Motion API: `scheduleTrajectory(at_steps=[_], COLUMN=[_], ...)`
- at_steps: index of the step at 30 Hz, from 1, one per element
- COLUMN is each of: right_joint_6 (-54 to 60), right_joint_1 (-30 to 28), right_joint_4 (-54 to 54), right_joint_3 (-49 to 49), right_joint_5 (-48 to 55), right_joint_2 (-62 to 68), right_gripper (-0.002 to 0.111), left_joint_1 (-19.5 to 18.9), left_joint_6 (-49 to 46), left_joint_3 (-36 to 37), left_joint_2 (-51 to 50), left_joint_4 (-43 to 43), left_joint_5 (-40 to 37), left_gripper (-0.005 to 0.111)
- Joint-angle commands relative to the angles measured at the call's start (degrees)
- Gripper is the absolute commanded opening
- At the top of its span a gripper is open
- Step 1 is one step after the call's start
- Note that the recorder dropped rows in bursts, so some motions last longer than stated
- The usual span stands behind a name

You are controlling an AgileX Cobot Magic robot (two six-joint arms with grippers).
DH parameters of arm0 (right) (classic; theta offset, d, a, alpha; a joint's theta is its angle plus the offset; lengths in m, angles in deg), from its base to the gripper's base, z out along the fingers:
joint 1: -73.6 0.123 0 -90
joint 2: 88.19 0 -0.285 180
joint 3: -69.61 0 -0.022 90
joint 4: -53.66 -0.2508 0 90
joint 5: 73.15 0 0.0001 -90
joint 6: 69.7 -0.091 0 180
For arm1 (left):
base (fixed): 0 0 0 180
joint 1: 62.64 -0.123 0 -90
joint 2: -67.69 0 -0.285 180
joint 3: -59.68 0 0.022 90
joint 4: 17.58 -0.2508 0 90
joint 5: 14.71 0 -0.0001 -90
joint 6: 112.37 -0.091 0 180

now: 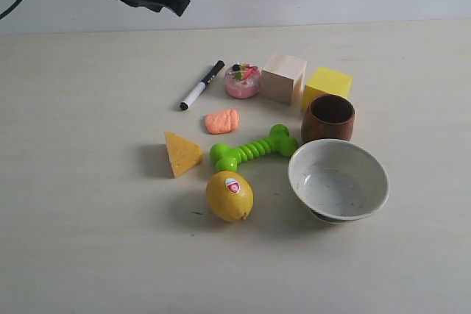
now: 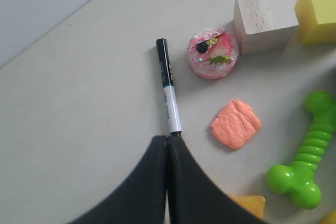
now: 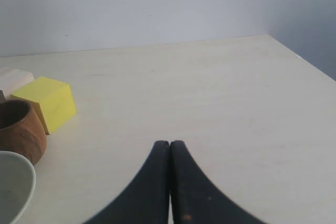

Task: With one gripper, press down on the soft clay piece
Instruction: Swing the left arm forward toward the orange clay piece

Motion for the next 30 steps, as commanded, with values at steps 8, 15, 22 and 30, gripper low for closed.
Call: scheduleTrajectory(at_steps=[8,15,22,30], right_joint_6=[0.1,0.1,0.1,0.1], right_joint_1=[0.1,0.1,0.1,0.1], right_joint_4=[-0.2,-0.2,-0.2,-0.2], right_joint_3=[-0.3,-0.3,-0.3,-0.3], right_joint_5=[-0.5,-0.5,-0.5,-0.6], right_joint_2=[-0.3,-0.3,-0.3,-0.3], right_gripper=[0.000,0.000,0.000,0.000], left_joint_1=[0.1,0.1,0.1,2.4], left_joint_6=[-0.3,-0.3,-0.1,1.4], left_joint_3=[-0.4,-2.8,-9.4,-13.4], left_joint_2=[0.0,-5.0,-10.5,-13.5], left_joint_4=[13.9,18.0,18.6,18.3], left_joint_5=[5.9,0.8,-5.2,-5.5], left_gripper=[0.000,0.000,0.000,0.000])
